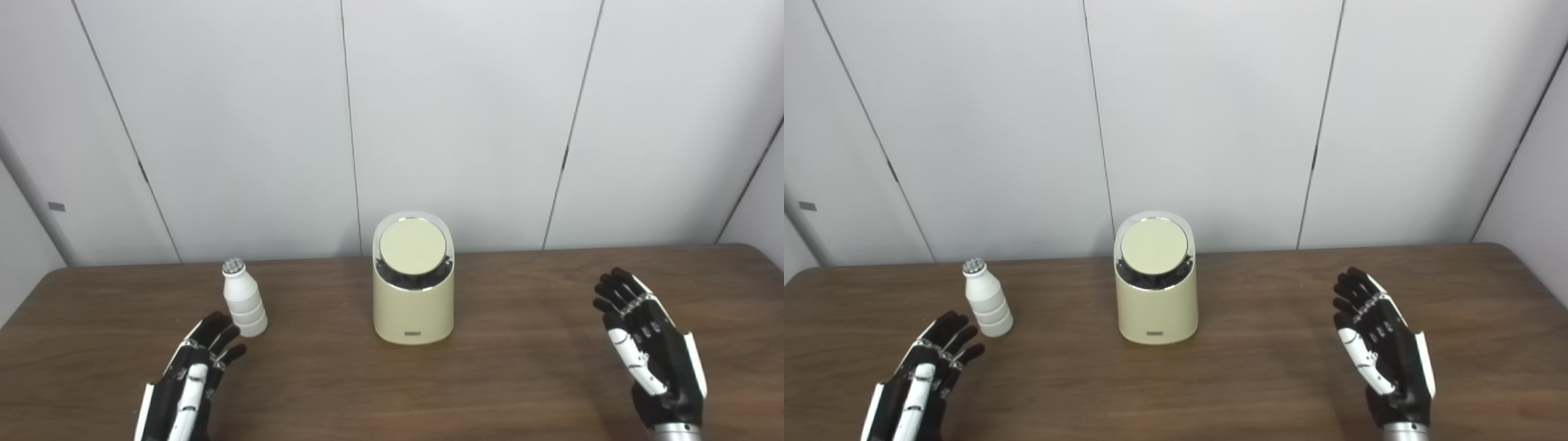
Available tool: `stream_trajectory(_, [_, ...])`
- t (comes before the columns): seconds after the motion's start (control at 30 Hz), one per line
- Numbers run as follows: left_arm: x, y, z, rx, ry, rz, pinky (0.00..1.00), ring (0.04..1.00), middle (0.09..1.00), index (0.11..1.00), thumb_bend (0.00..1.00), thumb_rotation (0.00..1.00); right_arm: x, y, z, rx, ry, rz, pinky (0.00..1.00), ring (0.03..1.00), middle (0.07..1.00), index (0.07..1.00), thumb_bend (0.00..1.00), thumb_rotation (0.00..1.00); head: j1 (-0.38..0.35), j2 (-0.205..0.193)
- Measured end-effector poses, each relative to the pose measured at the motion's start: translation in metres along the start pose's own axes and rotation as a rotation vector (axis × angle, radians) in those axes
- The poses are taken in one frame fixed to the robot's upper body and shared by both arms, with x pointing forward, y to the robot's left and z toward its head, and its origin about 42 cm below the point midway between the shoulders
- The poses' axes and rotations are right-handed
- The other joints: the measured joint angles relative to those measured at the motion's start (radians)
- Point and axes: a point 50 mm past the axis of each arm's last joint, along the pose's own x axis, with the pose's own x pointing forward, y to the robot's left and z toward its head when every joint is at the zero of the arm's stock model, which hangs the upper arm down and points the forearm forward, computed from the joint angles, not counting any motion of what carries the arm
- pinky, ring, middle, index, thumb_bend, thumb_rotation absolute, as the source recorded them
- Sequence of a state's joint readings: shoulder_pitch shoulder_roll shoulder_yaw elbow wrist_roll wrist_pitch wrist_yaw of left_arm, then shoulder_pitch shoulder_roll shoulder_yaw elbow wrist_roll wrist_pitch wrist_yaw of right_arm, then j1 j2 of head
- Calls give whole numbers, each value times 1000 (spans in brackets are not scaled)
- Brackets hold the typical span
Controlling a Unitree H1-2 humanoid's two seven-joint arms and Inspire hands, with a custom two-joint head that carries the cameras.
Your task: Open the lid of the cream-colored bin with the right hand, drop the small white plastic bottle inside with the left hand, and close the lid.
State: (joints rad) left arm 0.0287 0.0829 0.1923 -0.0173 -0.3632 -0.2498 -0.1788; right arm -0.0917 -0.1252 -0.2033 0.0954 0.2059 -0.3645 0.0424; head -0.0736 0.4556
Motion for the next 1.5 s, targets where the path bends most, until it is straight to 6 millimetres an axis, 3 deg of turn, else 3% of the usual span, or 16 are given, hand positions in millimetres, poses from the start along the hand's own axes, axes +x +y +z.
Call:
stream_trajectory(0.57, [1, 0, -1, 13, 3, 8, 775, 835, 849, 824, 300, 566, 2, 0, 1, -24, -14, 4, 790, 828, 834, 829, 272, 430, 5, 6])
stream_trajectory(0.7, [1, 0, -1, 13, 3, 7, 775, 836, 850, 824, 285, 530, 1, 3, 5, -76, -27, 22, 764, 809, 827, 820, 423, 355, 9, 8])
stream_trajectory(0.77, [0, 0, -1, 13, 3, 8, 771, 832, 846, 821, 283, 508, 1, 6, 8, -94, -30, 36, 747, 797, 818, 804, 513, 380, 8, 9])
stream_trajectory(0.97, [0, 0, -1, 15, 3, 14, 758, 826, 839, 811, 283, 501, 0, 13, 13, -128, 27, 57, 754, 803, 827, 805, 641, 489, 9, 8])
stream_trajectory(1.07, [0, 0, 0, 15, 2, 16, 771, 833, 845, 819, 285, 501, 9, 20, 25, -144, 15, 59, 753, 804, 826, 803, 673, 517, 11, 6])
stream_trajectory(1.3, [1, -1, -1, 14, 1, 14, 780, 840, 853, 830, 281, 528, 52, 46, 55, -259, -64, 118, 744, 826, 839, 812, 793, 609, 6, 2])
stream_trajectory(1.33, [1, -1, -1, 14, 1, 14, 775, 837, 851, 829, 280, 528, 57, 49, 59, -283, -64, 125, 752, 832, 844, 821, 851, 626, 6, 2])
stream_trajectory(1.5, [1, -1, -1, 13, 0, 14, 769, 830, 843, 820, 285, 518, 69, 54, 66, -404, -26, 155, 815, 890, 905, 895, 912, 654, 6, -2])
